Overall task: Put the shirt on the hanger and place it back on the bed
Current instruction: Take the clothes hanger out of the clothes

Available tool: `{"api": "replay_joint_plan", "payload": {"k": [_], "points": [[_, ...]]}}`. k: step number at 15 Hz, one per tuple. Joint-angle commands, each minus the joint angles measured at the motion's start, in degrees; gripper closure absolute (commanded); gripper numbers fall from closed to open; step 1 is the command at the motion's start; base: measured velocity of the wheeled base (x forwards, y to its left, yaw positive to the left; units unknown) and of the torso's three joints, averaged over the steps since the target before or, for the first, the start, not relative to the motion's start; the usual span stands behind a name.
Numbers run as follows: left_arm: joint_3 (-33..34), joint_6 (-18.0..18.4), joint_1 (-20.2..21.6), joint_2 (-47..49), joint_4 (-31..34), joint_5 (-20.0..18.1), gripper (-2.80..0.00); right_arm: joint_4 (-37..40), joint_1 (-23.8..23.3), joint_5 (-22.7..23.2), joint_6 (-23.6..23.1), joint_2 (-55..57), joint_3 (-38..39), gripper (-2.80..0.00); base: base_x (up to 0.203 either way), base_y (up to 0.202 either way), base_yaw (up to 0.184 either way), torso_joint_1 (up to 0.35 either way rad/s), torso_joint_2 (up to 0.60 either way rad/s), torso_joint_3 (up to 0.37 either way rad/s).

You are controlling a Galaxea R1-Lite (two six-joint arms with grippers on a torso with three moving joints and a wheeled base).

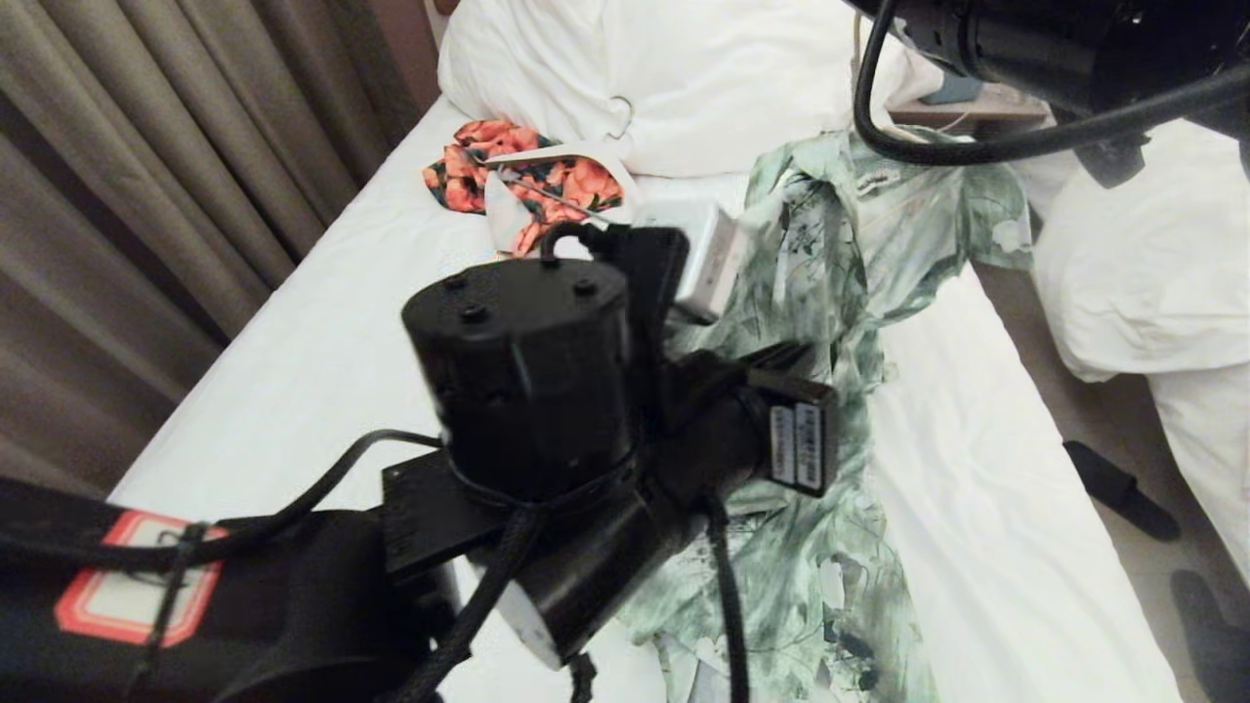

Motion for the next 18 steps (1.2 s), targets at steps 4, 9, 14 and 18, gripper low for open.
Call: {"api": "replay_joint_plan", "payload": {"k": [4, 9, 14, 18], "points": [[18.66, -3.39, 7.49, -17.29, -0.2, 0.32, 0.0, -0.05, 0.61, -0.12, -4.23, -2.3, -3.76, 0.0, 0.0, 0.0, 0.0, 0.0, 0.0, 0.0], [36.74, -6.27, 16.09, -33.44, 0.71, 0.27, 0.0, -6.57, 4.37, 0.63, -17.03, -3.23, -3.88, 0.0, 0.0, 0.0, 0.0, 0.0, 0.0, 0.0], [41.05, -8.13, 22.44, -51.76, 14.77, 0.13, 0.0, -15.47, 7.34, 4.09, -33.87, -2.92, -4.37, 0.0, 0.0, 0.0, 0.0, 0.0, 0.0, 0.0], [41.21, -9.33, 29.3, -66.99, 30.32, -2.45, 0.0, -16.38, 7.17, 4.1, -37.6, -3.41, -4.37, 0.0, 0.0, 0.0, 0.0, 0.0, 0.0, 0.0]]}}
